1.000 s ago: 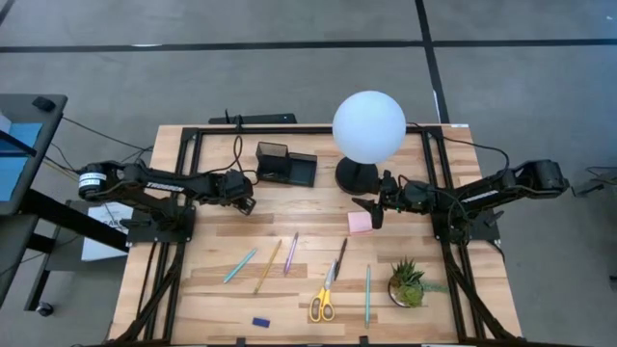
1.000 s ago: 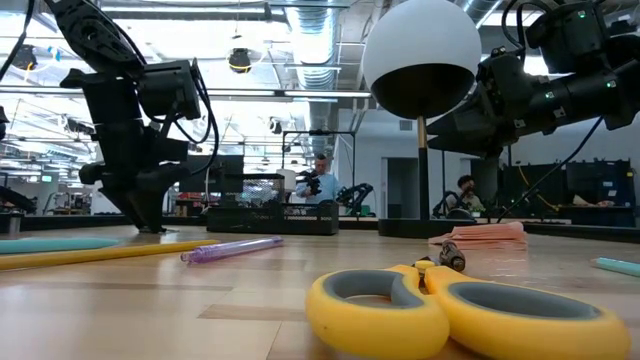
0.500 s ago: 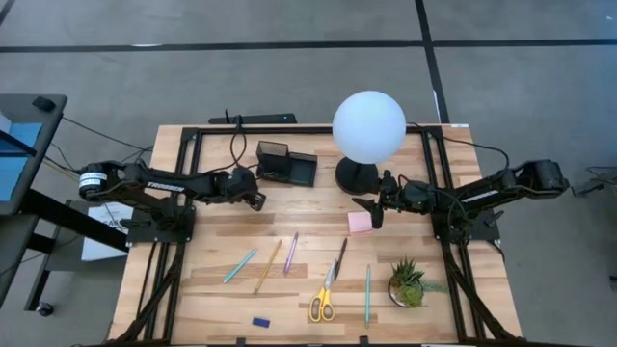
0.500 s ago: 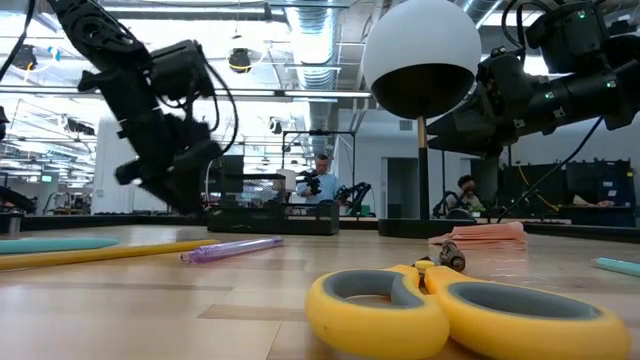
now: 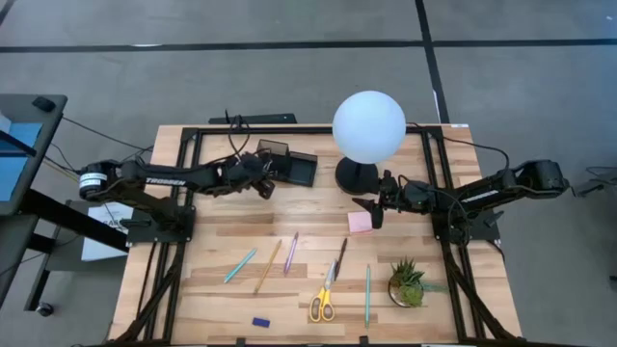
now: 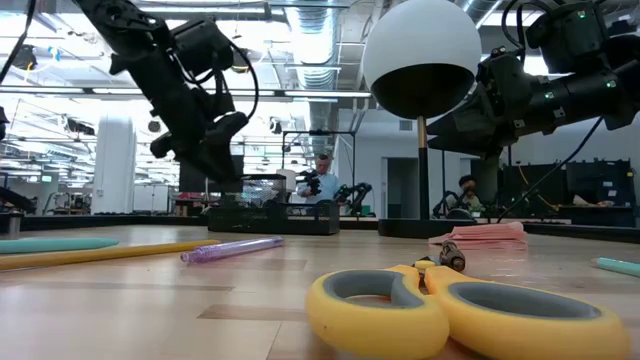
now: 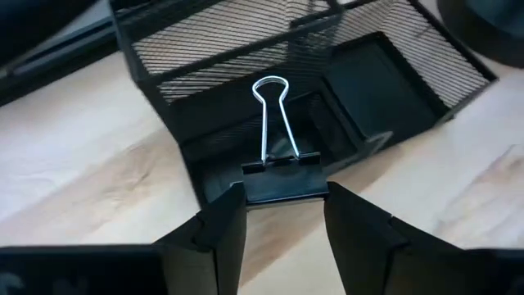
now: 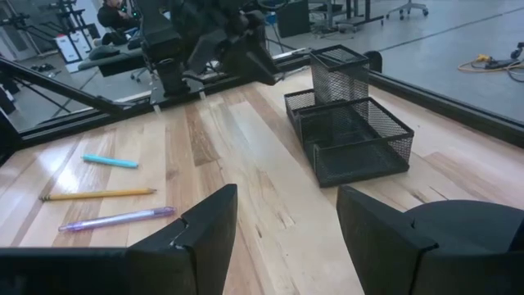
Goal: Pick and place office supplies into organizer
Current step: Put the black binder clip into the black desk organizer
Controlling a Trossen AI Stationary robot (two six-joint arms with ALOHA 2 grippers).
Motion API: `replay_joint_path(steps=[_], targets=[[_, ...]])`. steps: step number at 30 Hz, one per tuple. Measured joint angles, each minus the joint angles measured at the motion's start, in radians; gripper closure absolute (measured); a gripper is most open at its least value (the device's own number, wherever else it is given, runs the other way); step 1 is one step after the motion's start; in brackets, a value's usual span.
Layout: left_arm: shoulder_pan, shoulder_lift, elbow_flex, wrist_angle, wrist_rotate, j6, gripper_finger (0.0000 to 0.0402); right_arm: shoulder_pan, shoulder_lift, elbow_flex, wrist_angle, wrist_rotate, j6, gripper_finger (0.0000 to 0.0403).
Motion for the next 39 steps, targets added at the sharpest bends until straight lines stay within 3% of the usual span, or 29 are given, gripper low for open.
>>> replay_joint_path(steps=[13, 19, 24, 30, 39], targets=[[0.040, 0.000, -0.045, 0.043, 0.011, 0.058, 0.0261, 0.000, 0.000, 0.000, 0.000, 0.000, 0.000, 0.0198], [0.041, 0.000, -0.060, 0.064, -0.090, 0.024, 0.0261, 0.000, 0.000, 0.000, 0.000, 0.000, 0.000, 0.0198], [0.040, 0.001, -0.060, 0.147, -0.057, 0.056, 0.0261, 0.000, 0.000, 0.000, 0.000, 0.000, 0.000, 0.0198], [0.041, 0.126, -0.060, 0.246, -0.068, 0.054, 0.0261, 0.000, 0.000, 0.000, 0.005, 0.000, 0.000, 0.0198], [0.040, 0.293, -0.013, 0.332, -0.171, 0.056, 0.0260, 0.000, 0.000, 0.000, 0.008, 0.000, 0.000, 0.0198]])
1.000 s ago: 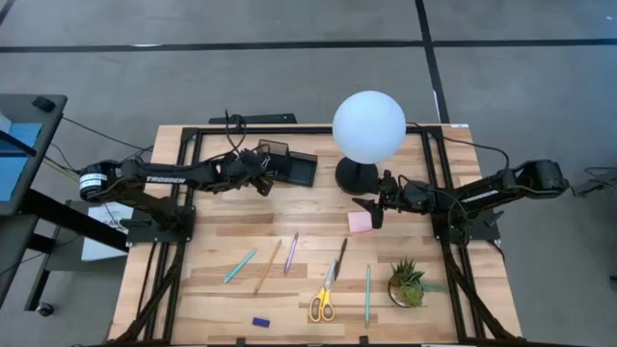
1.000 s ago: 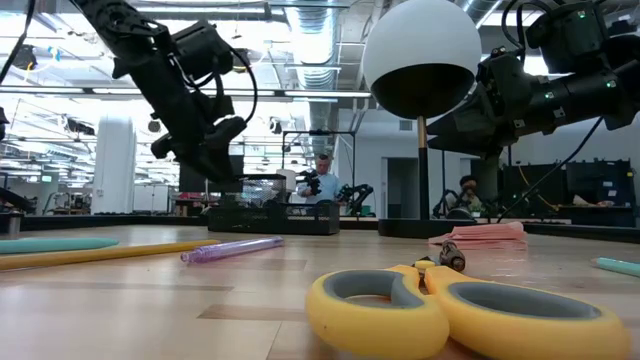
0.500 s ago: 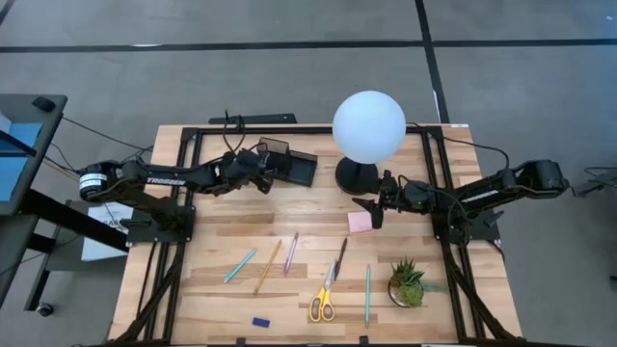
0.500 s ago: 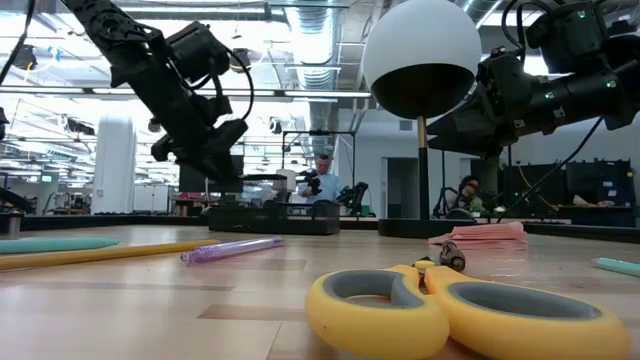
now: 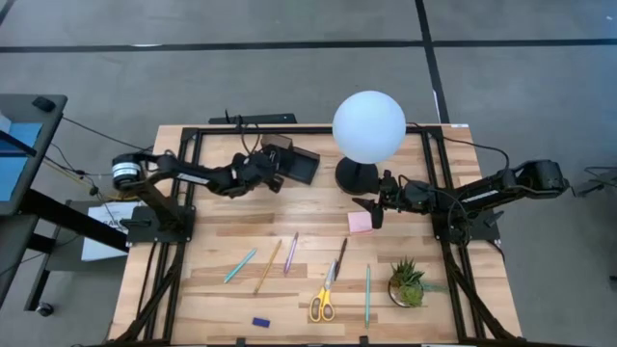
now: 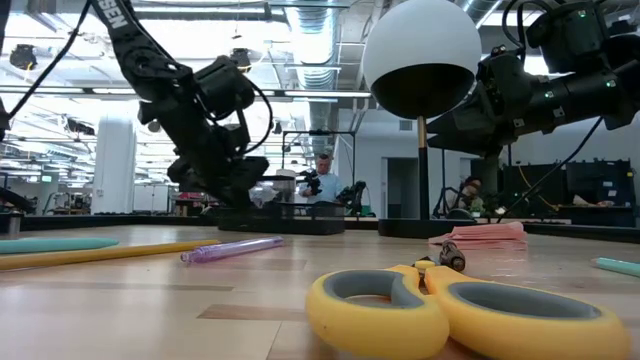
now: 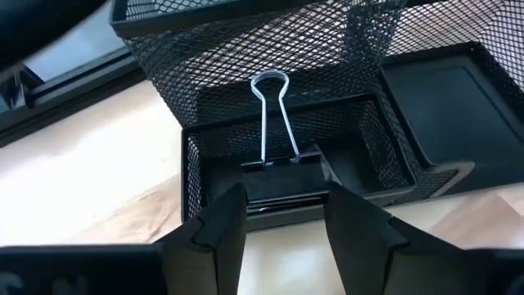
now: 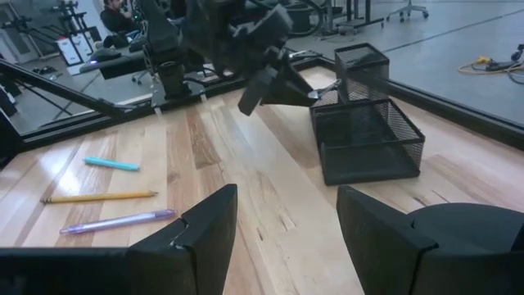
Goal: Pick and place office supplies into organizer
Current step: Put the black binder clip into the black desk organizer, then put the blue eraser into the black desk organizer
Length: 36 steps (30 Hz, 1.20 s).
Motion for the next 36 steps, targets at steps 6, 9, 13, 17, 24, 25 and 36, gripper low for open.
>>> replay_joint_path(steps=[6, 9, 13, 17, 24, 25, 36], targets=[[0.002, 0.001, 0.032, -0.014, 0.004, 0.038, 0.0223, 0.000, 0.000, 0.000, -0.001, 0.000, 0.000, 0.0198], [0.009, 0.000, 0.043, -0.014, 0.039, 0.048, 0.0196, 0.000, 0.000, 0.000, -0.008, 0.000, 0.000, 0.0198], [0.012, 0.000, 0.057, -0.019, 0.047, 0.046, 0.0165, 0.001, 0.000, 0.000, -0.016, 0.000, 0.001, 0.0198], [-0.003, -0.005, 0.126, -0.183, 0.109, 0.052, 0.0156, 0.001, 0.000, 0.000, -0.044, 0.000, 0.017, 0.0198], [-0.063, -0.013, 0.349, -0.683, 0.351, -0.041, 0.0167, 0.001, 0.000, 0.000, -0.062, 0.000, 0.042, 0.0198], [-0.080, -0.014, 0.379, -0.737, 0.408, -0.053, 0.0168, 0.001, 0.000, 0.000, -0.062, 0.000, 0.042, 0.0198], [-0.491, -0.018, 0.575, -1.097, 0.479, -0.158, 0.0171, 0.001, 0.000, 0.000, -0.073, 0.000, 0.044, 0.0198]])
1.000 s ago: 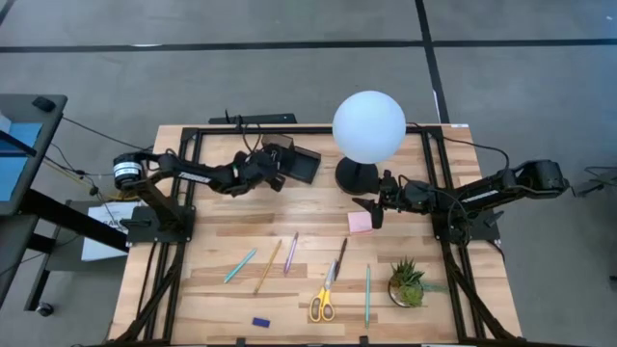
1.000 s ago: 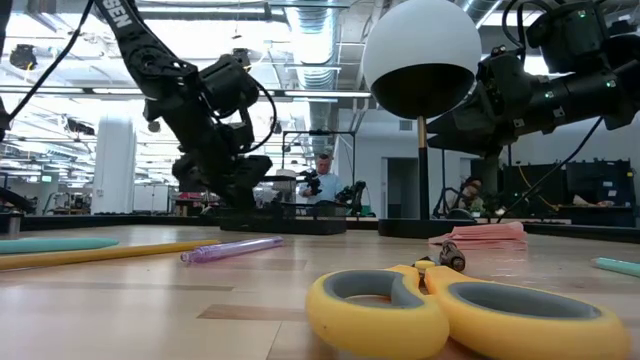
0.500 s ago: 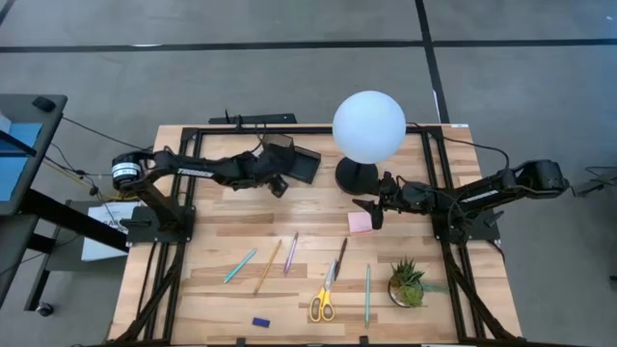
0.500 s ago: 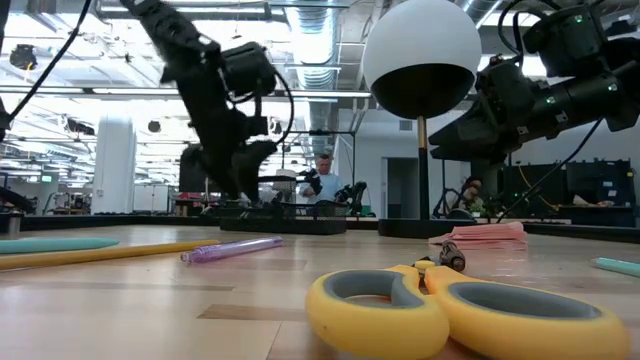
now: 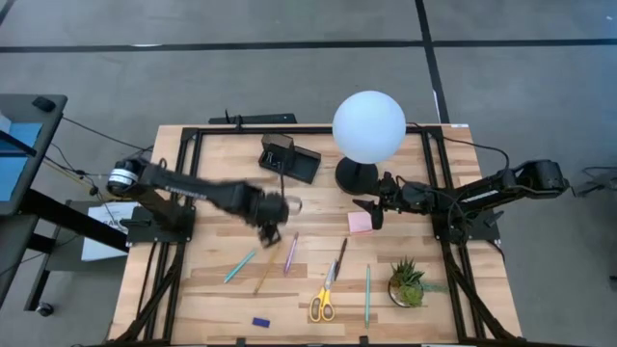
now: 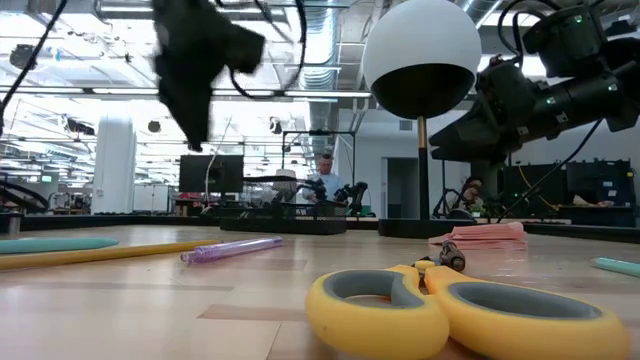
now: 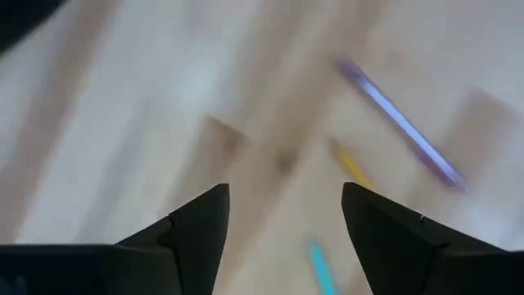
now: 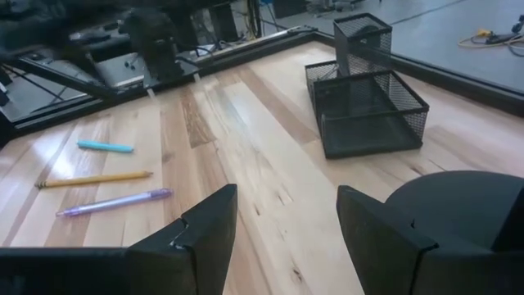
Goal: Pick and place office supplies into organizer
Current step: Put the blue eraser into the black desk organizer
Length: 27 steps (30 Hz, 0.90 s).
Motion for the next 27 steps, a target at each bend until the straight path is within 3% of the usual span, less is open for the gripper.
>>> replay_joint_path(steps=[3, 9, 14, 18, 27], targets=[[-0.148, 0.000, 0.000, -0.007, 0.044, -0.059, 0.0171, 0.000, 0.000, 0.000, -0.011, 0.000, 0.000, 0.0198], [-0.404, 0.001, 0.000, 0.025, 0.038, -0.287, 0.0171, 0.000, 0.000, 0.000, -0.013, 0.000, -0.006, 0.0198], [-0.535, 0.002, 0.000, 0.091, -0.153, -0.416, 0.0171, 0.000, 0.000, 0.000, -0.012, 0.000, -0.005, 0.0198], [-0.581, 0.002, -0.018, 0.162, -0.256, -0.414, 0.0171, 0.000, 0.000, 0.000, -0.011, 0.000, 0.016, 0.0198], [-0.612, 0.002, -0.130, 0.429, -0.120, -0.151, 0.0171, 0.000, 0.000, 0.000, -0.015, 0.000, 0.017, 0.0198]])
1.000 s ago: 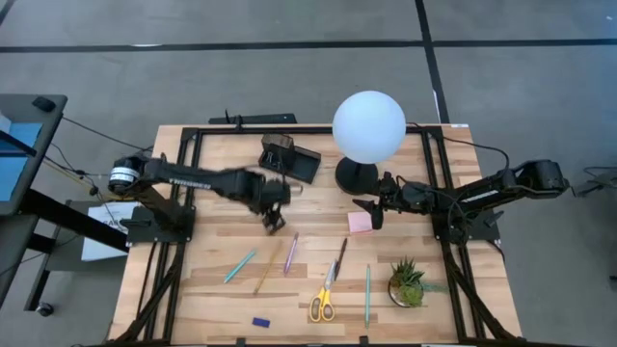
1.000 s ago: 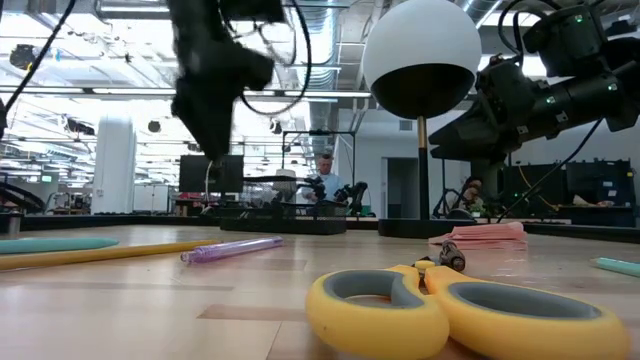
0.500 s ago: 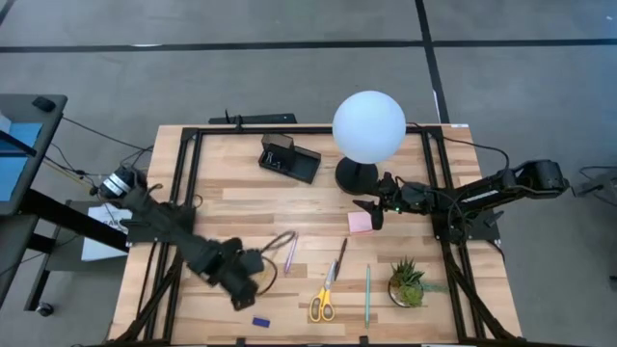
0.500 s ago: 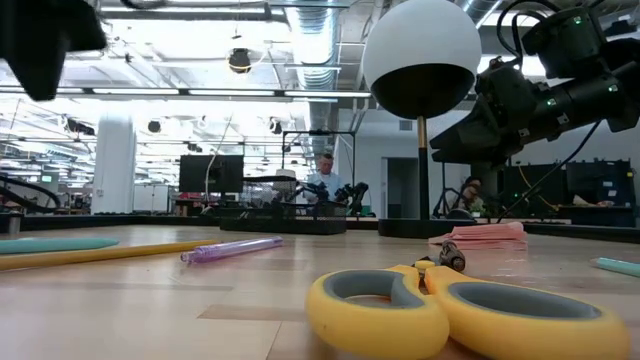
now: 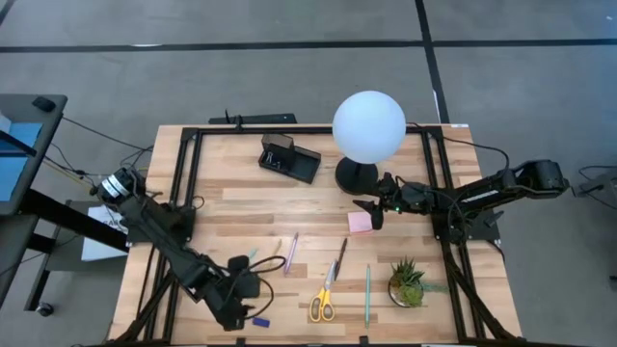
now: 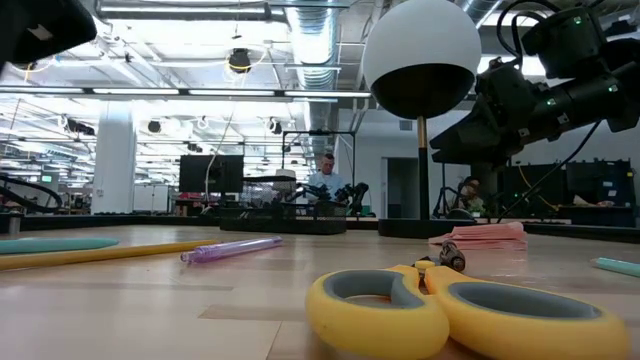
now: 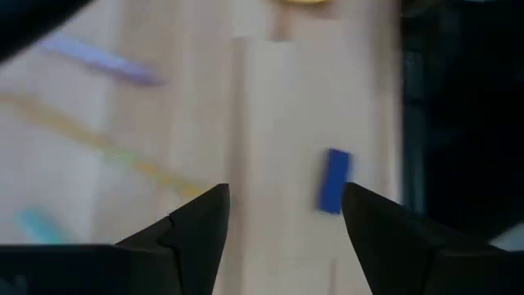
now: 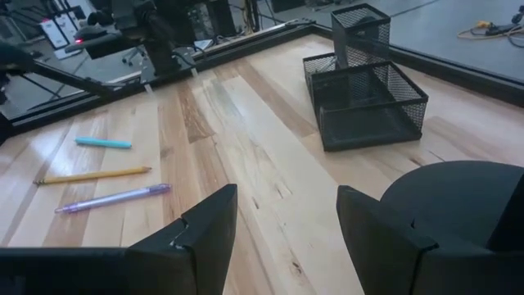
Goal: Pick and place office supplies into organizer
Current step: Put the blue eraser into the black desk organizer
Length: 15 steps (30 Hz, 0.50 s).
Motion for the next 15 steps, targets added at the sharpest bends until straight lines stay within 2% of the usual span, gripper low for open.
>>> replay_joint_path(steps=[5, 8, 15], targets=[[-0.001, 0.000, -0.085, 0.187, -0.011, 0.088, 0.0171, 0.000, 0.000, 0.000, -0.002, 0.000, 0.000, 0.0198], [-0.001, 0.000, -0.137, 0.242, -0.026, 0.115, 0.0171, 0.000, 0.000, 0.000, -0.002, 0.000, 0.000, 0.0198], [-0.002, 0.019, -0.226, 0.417, -0.020, 0.097, 0.0171, 0.000, 0.000, 0.000, -0.003, 0.000, 0.000, 0.0198]])
